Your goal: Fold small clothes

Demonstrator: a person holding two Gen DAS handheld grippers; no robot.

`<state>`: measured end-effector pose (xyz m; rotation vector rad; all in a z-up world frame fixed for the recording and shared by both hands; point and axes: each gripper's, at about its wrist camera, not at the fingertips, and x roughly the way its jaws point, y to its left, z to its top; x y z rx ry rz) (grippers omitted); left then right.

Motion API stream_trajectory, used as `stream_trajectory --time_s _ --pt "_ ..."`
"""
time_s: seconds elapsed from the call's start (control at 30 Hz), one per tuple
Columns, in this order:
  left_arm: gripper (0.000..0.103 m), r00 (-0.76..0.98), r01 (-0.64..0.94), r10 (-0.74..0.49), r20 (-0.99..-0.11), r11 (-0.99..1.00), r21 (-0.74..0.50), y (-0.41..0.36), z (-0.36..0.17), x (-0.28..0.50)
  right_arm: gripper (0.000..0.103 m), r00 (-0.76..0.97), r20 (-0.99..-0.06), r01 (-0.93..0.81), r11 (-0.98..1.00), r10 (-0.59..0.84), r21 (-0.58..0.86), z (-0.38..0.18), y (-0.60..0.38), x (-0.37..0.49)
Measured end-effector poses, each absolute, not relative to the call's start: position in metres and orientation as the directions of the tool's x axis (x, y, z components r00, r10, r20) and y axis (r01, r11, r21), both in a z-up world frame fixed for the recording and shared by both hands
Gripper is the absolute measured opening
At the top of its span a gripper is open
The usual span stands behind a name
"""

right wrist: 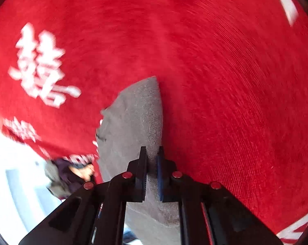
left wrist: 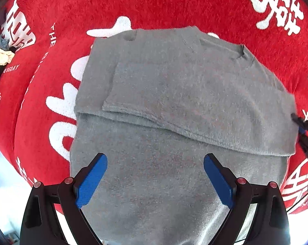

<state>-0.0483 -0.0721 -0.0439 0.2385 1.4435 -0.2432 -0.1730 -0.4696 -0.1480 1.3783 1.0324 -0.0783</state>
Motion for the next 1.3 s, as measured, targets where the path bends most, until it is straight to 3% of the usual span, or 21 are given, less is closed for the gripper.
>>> stream_trajectory --time_s 0.07,0.17,0.23,0.47,0.6,0.73,1.3 --pt "0.096 0.107 0.32 -0.013 -0.994 0.947 0.022 -0.071 -0.05 -0.048 0.008 0.56 -0.684 0.569 0.383 0.467 0.727 -0.131 -0.467 -0.167" --pt "0.096 0.094 0.331 0.003 -0.996 0.943 0.034 -0.071 -0.057 -0.05 0.009 0.423 -0.823 0.6 0.563 0.379 0.568 -0.133 -0.46 -0.156" --pt "0.096 0.092 0.331 0.006 -0.996 0.943 0.036 -0.07 -0.058 -0.052 0.011 0.414 -0.831 0.607 0.567 0.371 0.556 -0.134 -0.458 -0.155" --pt "0.096 0.099 0.323 0.014 -0.995 0.945 0.046 -0.058 -0.053 -0.054 0.045 0.346 -0.877 0.628 0.613 0.333 0.48 -0.11 -0.445 -0.172" --pt "0.096 0.091 0.297 0.013 -0.996 0.954 0.039 -0.048 -0.053 -0.054 0.046 0.305 -0.898 0.606 0.663 0.317 0.44 -0.096 -0.426 -0.191" --pt "0.096 0.071 0.296 0.014 -0.997 0.955 0.034 -0.043 -0.058 -0.059 0.054 0.256 -0.908 0.567 0.709 0.331 0.419 -0.092 -0.399 -0.207" --pt "0.096 0.005 0.363 -0.03 -1.0 0.931 -0.026 -0.006 -0.07 -0.095 0.054 0.256 -0.885 0.433 0.773 0.388 0.464 -0.072 -0.289 -0.241"
